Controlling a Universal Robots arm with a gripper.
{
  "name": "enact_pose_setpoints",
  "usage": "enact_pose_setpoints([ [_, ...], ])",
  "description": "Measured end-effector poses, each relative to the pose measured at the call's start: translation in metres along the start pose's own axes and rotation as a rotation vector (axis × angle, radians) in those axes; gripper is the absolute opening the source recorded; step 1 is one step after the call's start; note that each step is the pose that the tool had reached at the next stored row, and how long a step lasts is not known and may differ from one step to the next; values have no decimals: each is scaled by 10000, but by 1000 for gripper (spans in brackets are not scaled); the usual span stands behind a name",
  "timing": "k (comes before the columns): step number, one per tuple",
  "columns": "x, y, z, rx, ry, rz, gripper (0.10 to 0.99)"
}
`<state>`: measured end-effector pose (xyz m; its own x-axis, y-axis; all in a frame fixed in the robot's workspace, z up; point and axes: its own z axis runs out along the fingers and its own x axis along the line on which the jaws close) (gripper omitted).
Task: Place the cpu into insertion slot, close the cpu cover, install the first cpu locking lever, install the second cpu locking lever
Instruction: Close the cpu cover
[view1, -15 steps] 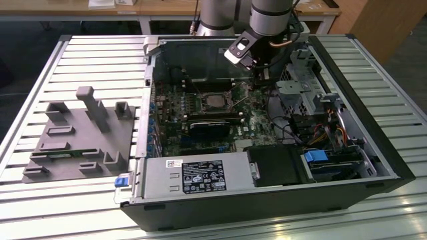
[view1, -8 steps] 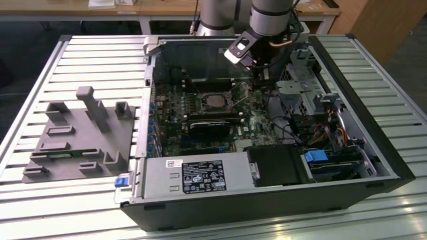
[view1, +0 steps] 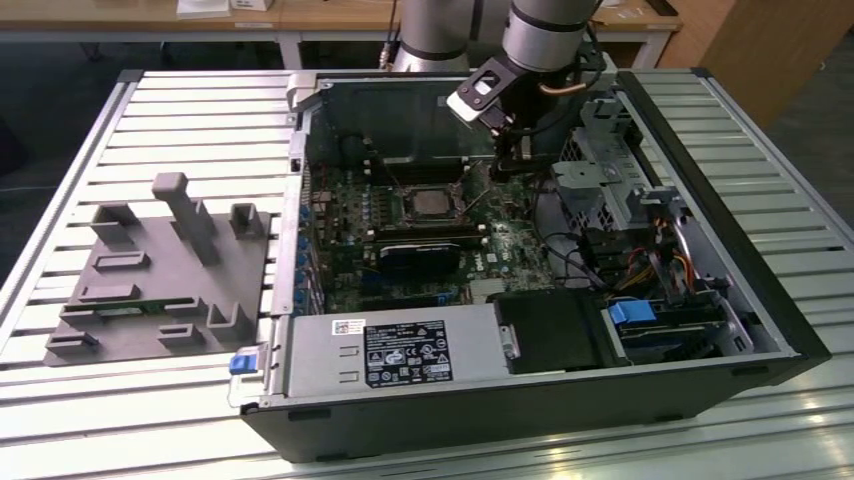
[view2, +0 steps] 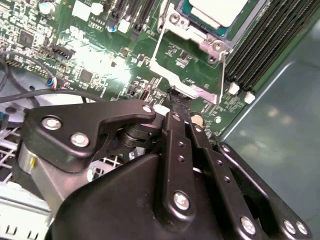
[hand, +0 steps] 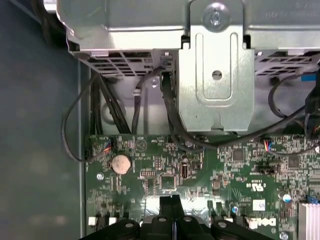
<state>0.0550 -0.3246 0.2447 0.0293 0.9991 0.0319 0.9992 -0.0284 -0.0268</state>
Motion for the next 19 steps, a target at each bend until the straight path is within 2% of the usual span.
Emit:
enact_pose_setpoints([
  [7,0,-10,1,36,1,1,106],
  [19,-6,-212,6,-25,0,0,106],
])
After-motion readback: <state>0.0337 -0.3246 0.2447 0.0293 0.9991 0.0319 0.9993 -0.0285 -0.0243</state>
